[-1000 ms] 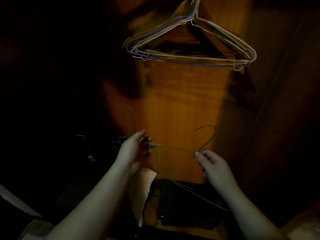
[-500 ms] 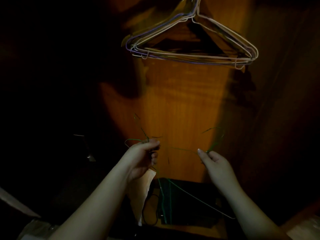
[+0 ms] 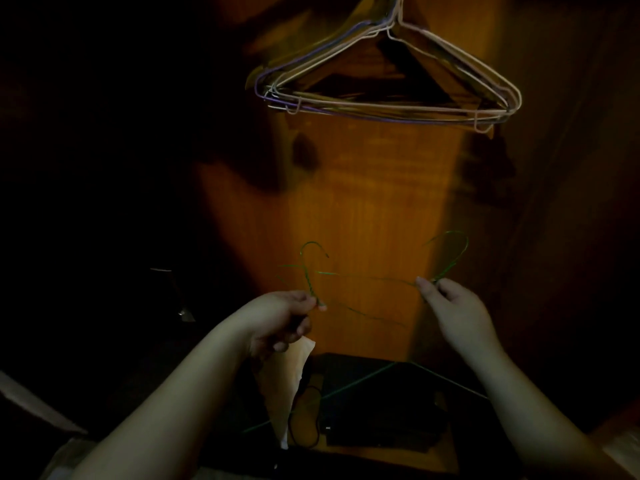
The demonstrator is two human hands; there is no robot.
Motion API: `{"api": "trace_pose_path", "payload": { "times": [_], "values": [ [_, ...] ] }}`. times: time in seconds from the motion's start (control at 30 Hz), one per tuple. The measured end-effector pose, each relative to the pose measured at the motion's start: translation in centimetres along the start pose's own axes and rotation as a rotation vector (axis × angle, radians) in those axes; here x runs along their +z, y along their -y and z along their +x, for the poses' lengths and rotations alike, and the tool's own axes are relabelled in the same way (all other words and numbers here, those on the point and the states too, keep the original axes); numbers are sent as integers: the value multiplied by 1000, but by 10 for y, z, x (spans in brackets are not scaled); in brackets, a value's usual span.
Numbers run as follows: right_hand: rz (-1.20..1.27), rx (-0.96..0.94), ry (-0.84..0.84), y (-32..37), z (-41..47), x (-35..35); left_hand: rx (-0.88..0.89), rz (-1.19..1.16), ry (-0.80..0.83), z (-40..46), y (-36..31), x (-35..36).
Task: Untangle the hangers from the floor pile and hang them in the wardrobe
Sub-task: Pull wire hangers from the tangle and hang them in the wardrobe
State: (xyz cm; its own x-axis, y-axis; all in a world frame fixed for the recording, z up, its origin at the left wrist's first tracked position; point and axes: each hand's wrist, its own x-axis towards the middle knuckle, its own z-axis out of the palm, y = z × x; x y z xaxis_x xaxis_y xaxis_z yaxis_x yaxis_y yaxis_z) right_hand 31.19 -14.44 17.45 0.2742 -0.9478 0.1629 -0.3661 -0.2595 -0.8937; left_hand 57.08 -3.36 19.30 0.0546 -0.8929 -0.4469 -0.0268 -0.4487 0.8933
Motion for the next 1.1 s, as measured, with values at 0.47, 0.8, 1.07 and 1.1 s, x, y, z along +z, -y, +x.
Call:
{"api": "trace_pose_path", "payload": {
  "times": [0.47,0.8,1.07,1.1],
  "values": [
    [-213,-51,26,38,35,-50,-10,637,5,-10,-23,-33],
    [-448,-317,-99,117,77,-125,352,476,-124,-41,-87,-52],
    [-527,-517,-200,194,126,-145,533,368,-243,-52,-141,-49],
    [-525,-527,-206,202,134,-144,558,355,-253,-55,-148,-50]
  ]
}}
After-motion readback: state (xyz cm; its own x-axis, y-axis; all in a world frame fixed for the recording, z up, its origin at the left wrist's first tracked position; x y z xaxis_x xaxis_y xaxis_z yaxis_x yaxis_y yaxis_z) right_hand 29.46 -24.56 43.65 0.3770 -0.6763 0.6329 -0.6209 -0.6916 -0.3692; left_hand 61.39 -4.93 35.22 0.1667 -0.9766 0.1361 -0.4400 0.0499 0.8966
